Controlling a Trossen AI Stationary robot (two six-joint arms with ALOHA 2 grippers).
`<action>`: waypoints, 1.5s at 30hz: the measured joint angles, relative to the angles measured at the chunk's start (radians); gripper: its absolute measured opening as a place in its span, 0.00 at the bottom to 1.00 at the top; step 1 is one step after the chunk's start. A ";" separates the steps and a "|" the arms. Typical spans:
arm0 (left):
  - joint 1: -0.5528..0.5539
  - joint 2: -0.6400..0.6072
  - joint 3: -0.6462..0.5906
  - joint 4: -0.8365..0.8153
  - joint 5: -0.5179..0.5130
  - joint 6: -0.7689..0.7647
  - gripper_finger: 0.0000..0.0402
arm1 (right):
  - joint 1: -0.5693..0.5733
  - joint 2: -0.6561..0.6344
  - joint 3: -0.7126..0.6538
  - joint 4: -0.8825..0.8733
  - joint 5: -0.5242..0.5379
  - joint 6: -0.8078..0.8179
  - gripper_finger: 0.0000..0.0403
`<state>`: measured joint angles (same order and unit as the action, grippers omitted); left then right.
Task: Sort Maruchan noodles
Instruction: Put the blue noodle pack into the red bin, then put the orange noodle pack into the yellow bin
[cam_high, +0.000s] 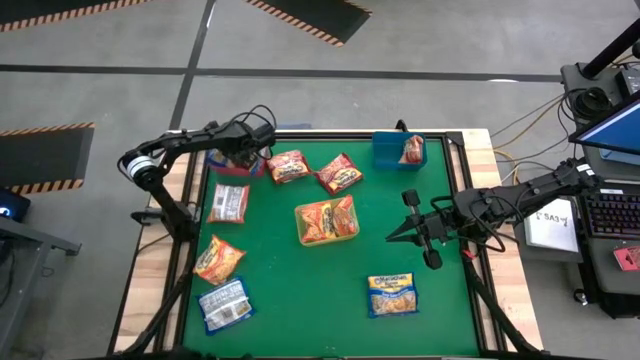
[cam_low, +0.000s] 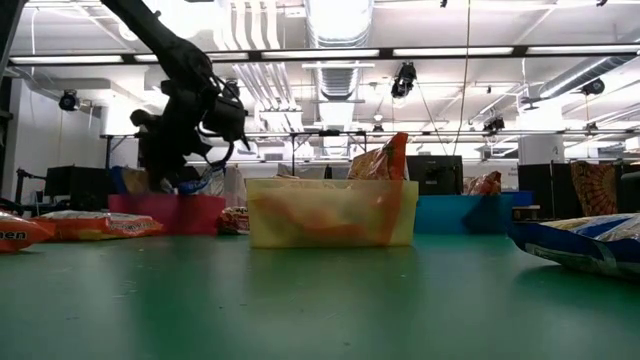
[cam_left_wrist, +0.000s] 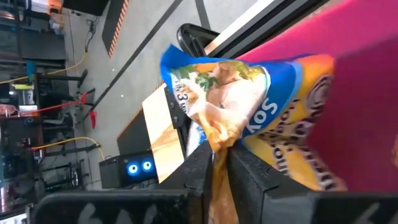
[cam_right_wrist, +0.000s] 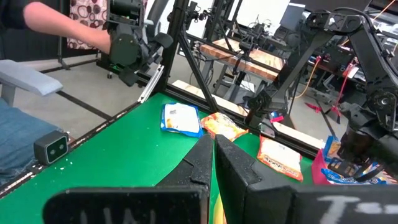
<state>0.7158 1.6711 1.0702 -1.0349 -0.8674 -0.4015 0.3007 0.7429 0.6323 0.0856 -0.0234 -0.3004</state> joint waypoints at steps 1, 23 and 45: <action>0.001 0.000 0.000 0.001 0.002 0.000 0.09 | 0.000 0.000 0.000 0.000 0.000 0.000 0.02; -0.201 -0.016 0.111 -0.277 0.284 -0.101 0.36 | 0.000 0.000 0.000 -0.003 0.000 0.021 0.02; -0.655 -0.053 0.022 -0.362 0.488 -0.748 0.49 | 0.000 0.000 0.000 -0.008 0.000 0.040 0.02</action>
<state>0.0607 1.6176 1.0923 -1.3973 -0.3791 -1.1492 0.3008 0.7429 0.6323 0.0776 -0.0233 -0.2607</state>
